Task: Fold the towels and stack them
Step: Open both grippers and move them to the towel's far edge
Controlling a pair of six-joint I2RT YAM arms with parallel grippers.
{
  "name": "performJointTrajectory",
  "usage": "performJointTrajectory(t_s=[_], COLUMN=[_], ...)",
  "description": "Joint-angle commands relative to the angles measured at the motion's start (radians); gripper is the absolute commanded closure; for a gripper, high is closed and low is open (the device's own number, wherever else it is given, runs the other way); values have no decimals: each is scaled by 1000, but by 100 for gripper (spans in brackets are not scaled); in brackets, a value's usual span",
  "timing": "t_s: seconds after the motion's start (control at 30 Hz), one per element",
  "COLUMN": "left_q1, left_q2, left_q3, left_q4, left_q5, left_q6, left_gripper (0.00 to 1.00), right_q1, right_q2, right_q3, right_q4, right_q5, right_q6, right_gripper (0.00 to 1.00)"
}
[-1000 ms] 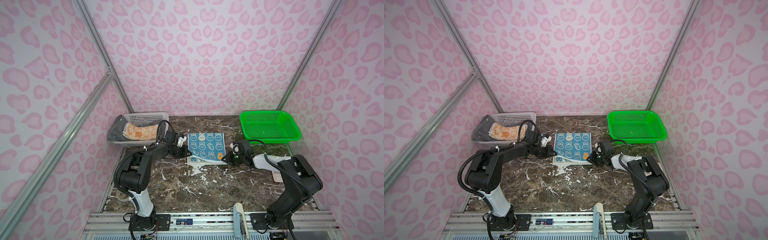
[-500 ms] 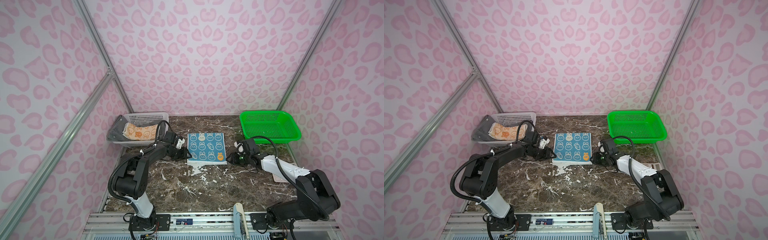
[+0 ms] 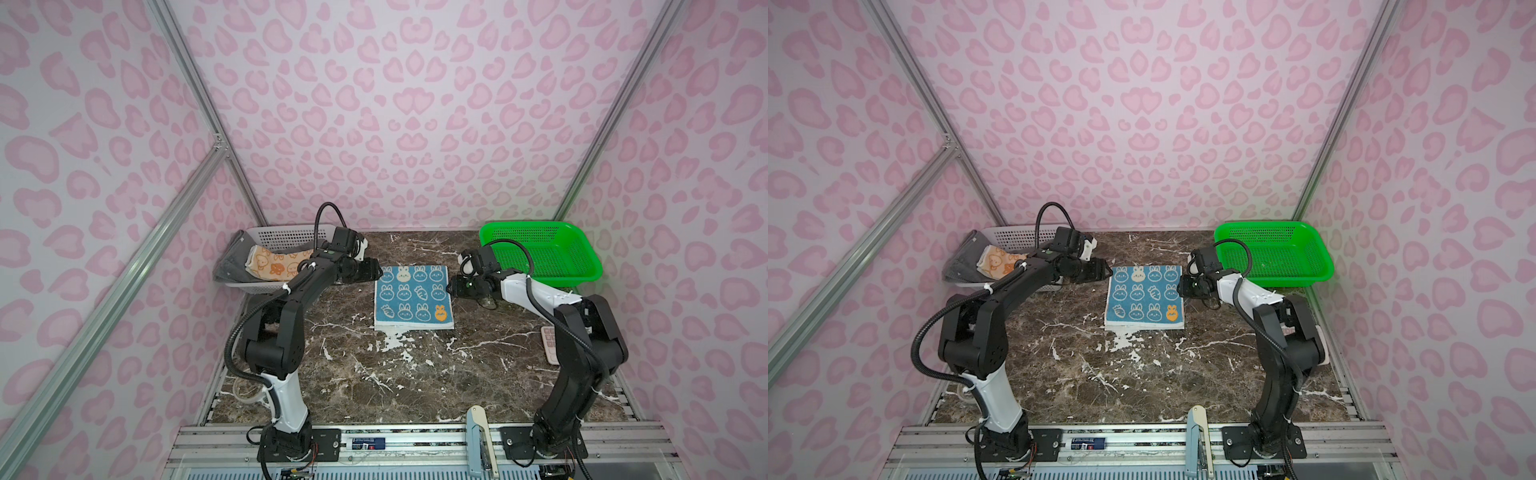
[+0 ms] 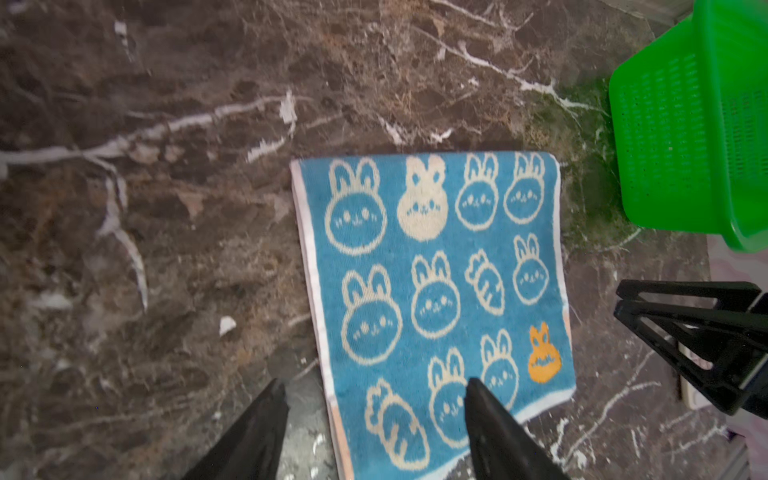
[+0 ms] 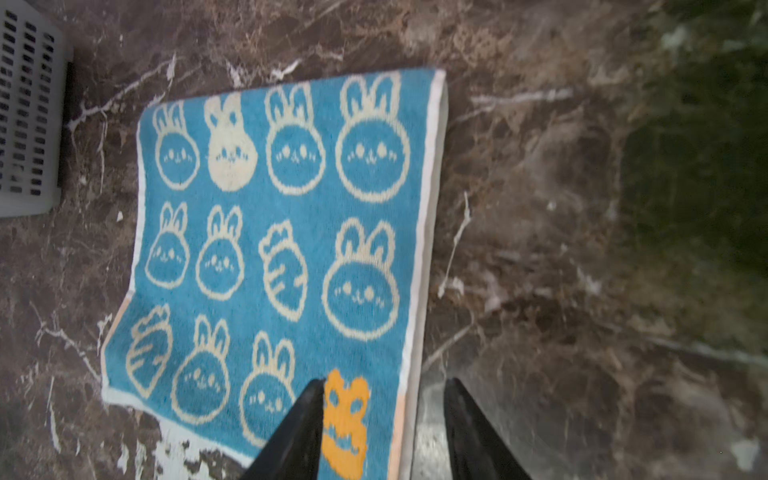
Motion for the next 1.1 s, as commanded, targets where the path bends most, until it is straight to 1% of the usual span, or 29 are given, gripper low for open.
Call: performJointTrajectory(t_s=[0.0, 0.17, 0.23, 0.37, 0.47, 0.57, 0.67, 0.77, 0.87, 0.97, 1.07], left_q1=[1, 14, 18, 23, 24, 25, 26, 25, 25, 23, 24], left_q2=[93, 253, 302, 367, 410, 439, 461, 479, 492, 502, 506], left_q3=[108, 256, 293, 339, 371, 395, 405, 411, 413, 412, 407], left_q4=[0, -10, -8, 12, 12, 2, 3, 3, 7, 6, 6], left_q5=[-56, -53, -52, -58, -52, -40, -26, -14, 3, 22, 34], left_q6=[46, 50, 49, 58, 65, 66, 63, 61, 55, 50, 46], left_gripper=[30, 31, 32, 35, 37, 39, 42, 46, 55, 65, 80], right_q1=[-18, -30, -35, -36, -35, -36, -36, -36, -37, -38, -38], right_q2=[87, 223, 271, 347, 402, 423, 430, 449, 475, 487, 489], right_q3=[85, 222, 287, 359, 425, 437, 433, 444, 462, 471, 471], right_q4=[14, 20, 16, 29, -11, -14, 1, 5, -1, -1, -1], right_q5=[7, 23, 6, -3, 7, 22, 43, 39, 35, 20, 14], right_q6=[-23, -37, -37, -28, -19, -6, 4, 7, 8, 11, 7], right_gripper=[52, 54, 56, 59, 62, 62, 58, 59, 61, 67, 75])
